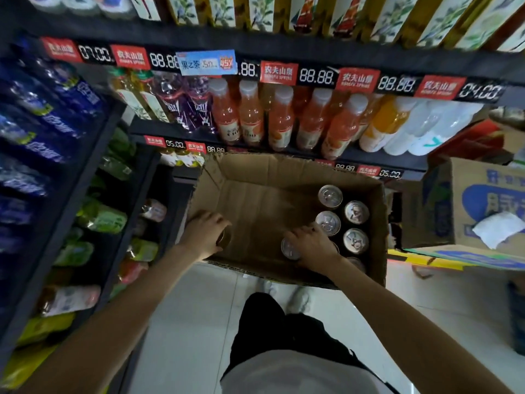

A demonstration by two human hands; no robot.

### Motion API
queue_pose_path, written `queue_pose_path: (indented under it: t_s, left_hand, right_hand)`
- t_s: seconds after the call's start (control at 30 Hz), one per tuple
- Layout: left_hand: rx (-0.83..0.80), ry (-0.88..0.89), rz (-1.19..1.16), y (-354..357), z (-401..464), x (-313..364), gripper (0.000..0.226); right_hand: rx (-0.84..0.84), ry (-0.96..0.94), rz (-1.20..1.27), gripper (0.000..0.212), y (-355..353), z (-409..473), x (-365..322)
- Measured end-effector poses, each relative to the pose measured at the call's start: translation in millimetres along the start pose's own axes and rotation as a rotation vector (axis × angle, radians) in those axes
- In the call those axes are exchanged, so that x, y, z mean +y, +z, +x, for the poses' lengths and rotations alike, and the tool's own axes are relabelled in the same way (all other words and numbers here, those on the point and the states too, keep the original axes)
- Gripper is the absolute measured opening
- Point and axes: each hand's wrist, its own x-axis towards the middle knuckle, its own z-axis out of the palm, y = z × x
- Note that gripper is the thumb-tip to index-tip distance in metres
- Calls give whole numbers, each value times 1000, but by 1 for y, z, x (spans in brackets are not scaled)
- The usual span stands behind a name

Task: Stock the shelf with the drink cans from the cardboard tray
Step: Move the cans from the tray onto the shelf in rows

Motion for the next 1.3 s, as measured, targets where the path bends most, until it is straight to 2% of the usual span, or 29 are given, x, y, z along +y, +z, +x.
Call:
queue_pose_path:
  t_s: [0.13, 0.23, 0.33, 0.4, 0.47, 0.6, 0.67, 0.73, 0.87, 1.03, 1.17, 1.3]
  left_hand:
    - [-47, 21, 126, 2, 7, -1, 74]
    - [-46, 18, 179, 5, 11, -2, 72]
    - [-31, 41, 82, -2, 10, -3, 70]
    - [20, 49, -92, -14, 4, -5, 73]
    - [139, 71, -302, -29, -5, -5, 77]
    - [367, 67, -832, -68, -21, 8, 77]
    - [408, 101, -1124, -92, -24, 16, 72]
    - [444, 164, -1344, -118, -26, 25, 67]
    - [502, 276, -1570, -170, -31, 40, 72]
    - [554, 379, -1622, -223, -37, 59, 79]
    - [596, 446, -1592, -265, -43, 77, 66]
    - [712, 567, -1500, -317, -56, 98, 41]
  right_hand:
    - [16, 136, 185, 67, -6, 9, -9]
    - [26, 229, 283, 68, -3, 17, -14]
    - [118, 319, 416, 65, -5, 18, -16]
    - [249, 400, 552, 66, -14, 14, -15]
    - [381, 445, 736, 70, -33, 7, -13]
    - [535, 489, 1290, 76, -86, -17, -4]
    - [595, 469, 1561, 69, -113, -29, 1]
    - [649, 442, 1720, 56, -139, -39, 7]
    - [720, 332, 1839, 43, -181, -57, 21]
    - [811, 290, 1834, 41, -215, -76, 42]
    - [869, 269, 1797, 46, -248, -96, 55]
    - [912, 151, 1712, 52, -289, -130, 69]
